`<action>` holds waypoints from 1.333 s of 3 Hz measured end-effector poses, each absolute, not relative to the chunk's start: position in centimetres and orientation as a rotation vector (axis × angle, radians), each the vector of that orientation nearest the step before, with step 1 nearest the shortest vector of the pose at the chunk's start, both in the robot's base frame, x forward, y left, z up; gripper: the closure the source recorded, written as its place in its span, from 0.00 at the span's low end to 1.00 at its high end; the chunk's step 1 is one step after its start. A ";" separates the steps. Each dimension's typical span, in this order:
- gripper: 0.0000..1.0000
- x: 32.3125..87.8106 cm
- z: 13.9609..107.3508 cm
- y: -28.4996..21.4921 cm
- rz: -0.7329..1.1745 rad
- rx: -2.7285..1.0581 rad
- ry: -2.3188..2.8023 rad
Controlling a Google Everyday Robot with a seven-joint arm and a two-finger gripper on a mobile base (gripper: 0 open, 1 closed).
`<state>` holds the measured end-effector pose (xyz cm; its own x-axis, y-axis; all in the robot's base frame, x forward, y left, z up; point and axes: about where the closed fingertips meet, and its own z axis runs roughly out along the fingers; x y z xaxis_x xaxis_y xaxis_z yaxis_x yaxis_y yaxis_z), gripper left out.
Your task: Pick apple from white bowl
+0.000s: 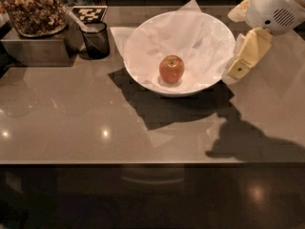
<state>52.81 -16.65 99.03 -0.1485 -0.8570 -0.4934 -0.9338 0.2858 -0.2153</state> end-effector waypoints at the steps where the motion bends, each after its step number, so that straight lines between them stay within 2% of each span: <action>1: 0.00 56.2 97.6 -16.6 0.250 -1.472 2.025; 3: 0.40 56.7 97.4 -16.5 0.250 -1.463 2.021; 4: 0.32 56.7 97.3 -16.5 0.251 -1.464 2.020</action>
Offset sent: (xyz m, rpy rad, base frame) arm 0.0301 0.0003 -0.0127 0.0873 -0.0133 -0.0550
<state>56.72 -16.47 97.34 -0.1900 -0.7903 -0.5825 -0.9088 0.3661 -0.2003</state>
